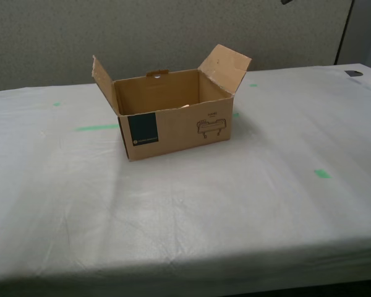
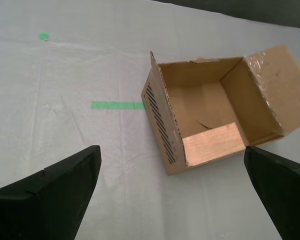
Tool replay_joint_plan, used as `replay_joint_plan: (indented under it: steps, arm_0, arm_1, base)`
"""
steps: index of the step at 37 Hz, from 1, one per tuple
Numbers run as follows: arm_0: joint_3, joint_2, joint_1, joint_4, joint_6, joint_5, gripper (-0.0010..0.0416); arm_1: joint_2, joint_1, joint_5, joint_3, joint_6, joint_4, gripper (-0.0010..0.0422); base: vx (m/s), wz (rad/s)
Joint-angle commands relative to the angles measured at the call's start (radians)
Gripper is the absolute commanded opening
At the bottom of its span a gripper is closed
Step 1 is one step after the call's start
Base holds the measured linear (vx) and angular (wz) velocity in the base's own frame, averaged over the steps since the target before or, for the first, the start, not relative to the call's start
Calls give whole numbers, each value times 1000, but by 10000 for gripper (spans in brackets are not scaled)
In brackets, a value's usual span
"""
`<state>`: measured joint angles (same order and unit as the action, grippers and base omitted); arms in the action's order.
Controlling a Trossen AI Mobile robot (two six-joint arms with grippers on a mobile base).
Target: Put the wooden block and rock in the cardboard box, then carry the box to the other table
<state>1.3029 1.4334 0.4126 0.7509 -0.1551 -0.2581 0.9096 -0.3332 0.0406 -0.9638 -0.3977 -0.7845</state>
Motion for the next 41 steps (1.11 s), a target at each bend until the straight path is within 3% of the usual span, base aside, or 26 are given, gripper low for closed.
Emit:
replay_joint_plan:
  steps: [1,13,41]
  arm_0:
    - [-68,-61,1,-26,-7,3,387]
    - [-178,-175,1,-41,-9,2,387]
    - [-189,-185,1,-40,-9,2,387]
  arm_1:
    - [-14,0,27,33,23,1,391]
    - [-34,-2,32,110,69,15,391]
    - [-39,-1,27,110,69,-3,391]
  base:
    - [0,0]
    - [0,0]
    - [0,0]
